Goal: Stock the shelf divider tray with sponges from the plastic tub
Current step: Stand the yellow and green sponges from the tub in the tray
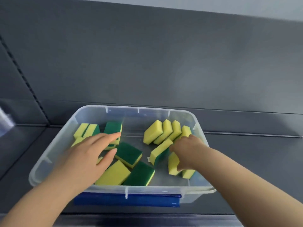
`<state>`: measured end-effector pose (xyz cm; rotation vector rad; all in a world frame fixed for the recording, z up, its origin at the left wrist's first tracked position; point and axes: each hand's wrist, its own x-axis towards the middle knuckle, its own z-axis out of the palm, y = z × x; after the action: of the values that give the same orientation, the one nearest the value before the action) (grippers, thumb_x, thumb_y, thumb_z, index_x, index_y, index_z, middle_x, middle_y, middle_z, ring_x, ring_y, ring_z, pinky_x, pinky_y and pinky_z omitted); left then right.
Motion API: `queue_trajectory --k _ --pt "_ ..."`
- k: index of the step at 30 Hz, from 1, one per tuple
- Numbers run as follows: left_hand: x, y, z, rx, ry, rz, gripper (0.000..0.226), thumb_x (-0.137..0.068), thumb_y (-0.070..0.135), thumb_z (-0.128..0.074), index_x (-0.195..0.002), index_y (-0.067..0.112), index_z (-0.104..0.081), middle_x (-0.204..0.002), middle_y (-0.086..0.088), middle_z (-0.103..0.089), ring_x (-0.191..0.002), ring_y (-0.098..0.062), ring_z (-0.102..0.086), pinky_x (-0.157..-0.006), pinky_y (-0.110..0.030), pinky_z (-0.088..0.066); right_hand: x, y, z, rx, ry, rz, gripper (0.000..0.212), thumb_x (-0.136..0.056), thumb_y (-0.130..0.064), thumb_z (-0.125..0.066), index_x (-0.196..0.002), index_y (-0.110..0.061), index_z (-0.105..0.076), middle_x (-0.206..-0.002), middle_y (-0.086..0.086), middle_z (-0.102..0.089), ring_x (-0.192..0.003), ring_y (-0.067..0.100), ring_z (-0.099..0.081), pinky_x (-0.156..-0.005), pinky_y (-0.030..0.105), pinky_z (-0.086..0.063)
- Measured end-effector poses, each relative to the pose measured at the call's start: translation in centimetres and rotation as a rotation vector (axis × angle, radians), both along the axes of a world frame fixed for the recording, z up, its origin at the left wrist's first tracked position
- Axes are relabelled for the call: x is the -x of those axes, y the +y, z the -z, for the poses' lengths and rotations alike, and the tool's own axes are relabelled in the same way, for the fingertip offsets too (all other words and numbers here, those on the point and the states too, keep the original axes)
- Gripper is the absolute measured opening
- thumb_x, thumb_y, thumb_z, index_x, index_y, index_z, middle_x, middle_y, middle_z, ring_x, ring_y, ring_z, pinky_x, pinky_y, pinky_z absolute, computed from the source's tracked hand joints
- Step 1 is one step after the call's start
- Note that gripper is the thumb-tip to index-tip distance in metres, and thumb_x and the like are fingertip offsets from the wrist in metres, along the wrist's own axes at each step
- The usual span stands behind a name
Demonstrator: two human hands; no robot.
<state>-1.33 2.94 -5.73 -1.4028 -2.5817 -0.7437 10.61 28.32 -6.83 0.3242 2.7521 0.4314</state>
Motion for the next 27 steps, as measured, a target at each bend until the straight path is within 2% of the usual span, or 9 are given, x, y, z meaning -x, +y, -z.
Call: queue_trajectory --k 5,9,12,16,19,20,22,24,27 --pt "0.6 4.4 -1.5 0.237 0.116 0.169 0.042 -0.089 0.047 -0.036 -0.131 0.047 -0.042 -0.117 0.034 -0.040 -0.108 0.007 -0.043 -0.083 -0.016 -0.038 -2.9 1.1 -3.9 0.209 0.382 -0.008 0.062 -0.072 -0.059 -0.062 -0.127 -0.039 -0.042 -0.123 -0.012 -0.050 -0.115 0.015 -0.045 -0.085 0.031 -0.041" --pt "1.7 9.4 0.1 0.533 0.186 0.336 0.046 -0.092 0.036 -0.046 -0.136 0.043 -0.034 -0.134 0.018 -0.043 -0.116 -0.006 -0.045 -0.089 -0.025 -0.042 -6.1 1.4 -4.9 0.398 0.676 0.039 0.064 -0.065 -0.063 -0.062 -0.125 -0.047 -0.043 -0.122 -0.025 -0.045 -0.104 0.006 -0.047 -0.077 0.024 -0.043" --pt "1.9 12.4 1.8 0.731 0.235 0.471 0.066 -0.089 0.017 -0.051 -0.141 0.045 -0.021 -0.142 0.013 -0.029 -0.116 -0.017 -0.043 -0.085 -0.032 -0.045 -7.5 1.4 -4.3 0.588 0.858 0.115 0.061 -0.063 -0.058 -0.065 -0.120 -0.043 -0.050 -0.110 -0.027 -0.045 -0.088 0.002 -0.048 -0.072 0.025 -0.046" --pt "1.7 15.1 3.3 0.834 0.308 0.619 0.081 -0.081 -0.006 -0.056 -0.140 0.041 -0.027 -0.144 0.007 -0.018 -0.114 -0.025 -0.040 -0.082 -0.039 -0.047 -8.1 1.4 -3.2 0.741 1.053 0.178 0.051 -0.062 -0.043 -0.076 -0.110 -0.039 -0.056 -0.106 -0.033 -0.045 -0.096 -0.005 -0.049 -0.078 0.017 -0.045" --pt "0.9 16.9 4.0 0.799 0.323 0.592 0.036 -0.091 0.020 -0.053 -0.126 0.030 -0.046 -0.123 -0.001 -0.045 -0.110 -0.026 -0.048 -0.081 -0.027 -0.038 -8.1 1.1 -2.9 0.828 1.074 0.194 0.048 -0.061 -0.044 -0.078 -0.100 -0.052 -0.050 -0.106 -0.036 -0.044 -0.100 -0.013 -0.046 -0.072 0.006 -0.042" --pt "0.7 17.3 3.9 0.762 0.346 0.625 0.023 -0.093 0.032 -0.048 -0.116 0.032 -0.053 -0.113 0.004 -0.052 -0.105 -0.018 -0.052 -0.078 -0.022 -0.033 -8.1 1.1 -2.8 0.852 1.074 0.204 0.048 -0.061 -0.043 -0.079 -0.097 -0.055 -0.048 -0.106 -0.035 -0.045 -0.100 -0.012 -0.048 -0.071 0.004 -0.042" --pt "0.5 17.8 3.7 0.690 0.418 0.655 0.012 -0.090 0.043 -0.045 -0.083 0.039 -0.054 -0.086 0.017 -0.053 -0.074 0.003 -0.047 -0.063 -0.011 -0.028 -8.0 1.1 -2.7 0.896 1.078 0.230 0.049 -0.061 -0.042 -0.080 -0.094 -0.056 -0.047 -0.106 -0.035 -0.046 -0.099 -0.010 -0.049 -0.071 0.001 -0.040" --pt "0.9 17.9 3.9 0.589 0.371 0.622 0.018 -0.086 0.047 -0.045 -0.077 0.031 -0.046 -0.077 0.005 -0.052 -0.061 -0.003 -0.040 -0.055 -0.020 -0.031 -8.0 1.2 -2.6 0.932 1.085 0.268 0.047 -0.062 -0.041 -0.080 -0.095 -0.054 -0.049 -0.107 -0.033 -0.046 -0.099 -0.006 -0.051 -0.069 0.000 -0.040" --pt "2.1 17.2 4.1 0.570 0.315 0.574 0.021 -0.082 0.057 -0.042 -0.090 0.038 -0.038 -0.083 0.002 -0.053 -0.069 -0.014 -0.051 -0.065 -0.034 -0.042 -7.9 1.7 -2.7 0.960 1.097 0.341 0.045 -0.065 -0.041 -0.078 -0.105 -0.043 -0.056 -0.112 -0.022 -0.050 -0.100 0.001 -0.053 -0.066 0.001 -0.041"
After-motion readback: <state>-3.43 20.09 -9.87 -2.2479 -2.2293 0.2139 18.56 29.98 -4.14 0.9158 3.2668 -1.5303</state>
